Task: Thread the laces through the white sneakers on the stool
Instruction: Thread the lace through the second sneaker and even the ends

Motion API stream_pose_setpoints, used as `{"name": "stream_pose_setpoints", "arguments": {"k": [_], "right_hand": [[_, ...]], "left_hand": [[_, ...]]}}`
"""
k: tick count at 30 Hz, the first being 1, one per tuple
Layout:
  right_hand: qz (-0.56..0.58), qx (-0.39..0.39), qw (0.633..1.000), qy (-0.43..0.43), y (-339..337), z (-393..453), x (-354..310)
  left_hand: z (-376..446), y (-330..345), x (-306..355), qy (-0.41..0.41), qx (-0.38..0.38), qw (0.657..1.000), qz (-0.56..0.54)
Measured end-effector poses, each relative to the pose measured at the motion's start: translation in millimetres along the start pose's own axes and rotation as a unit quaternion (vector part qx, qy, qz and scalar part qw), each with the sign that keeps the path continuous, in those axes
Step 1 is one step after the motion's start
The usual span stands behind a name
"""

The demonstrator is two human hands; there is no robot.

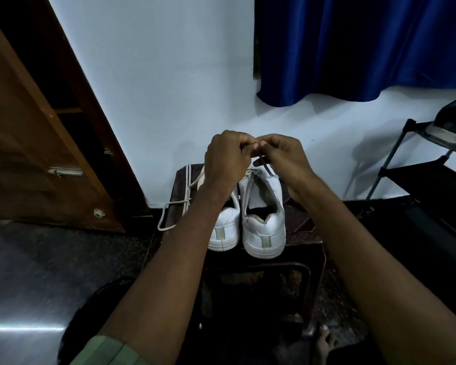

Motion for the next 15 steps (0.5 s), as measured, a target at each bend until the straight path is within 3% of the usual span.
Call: {"name": "stream_pose_setpoints", "arguments": {"k": [5,9,12,15], "right_hand": [[-0.056,-0.025,0.998,-0.026,-5,2,5],[-0.088,0.043,0.995,-0.003,-22,1,8],[-0.13,0.072,0.989,0.009,-31,-1,10],[-0.152,0.063,0.986,0.018,-31,-5,14]], "left_hand": [[-4,-10,1,-0.013,0.016,1.0,0.0],[-1,-16,1,-0.033,0.005,0.999,-0.009],[-2,0,-7,-0.086,-0.131,0.987,0.022],[-18,18,-6,-0.103,-0.282,0.949,0.098]]}}
Point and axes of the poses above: each hand's wrist, its own z-axis towards the middle knuckle, its own y-axis out of the palm, x = y × z, the point moved 10 cm from there along z, towards the middle knuckle, and after that the axes turned 7 degrees about z, right-handed, at the moved point
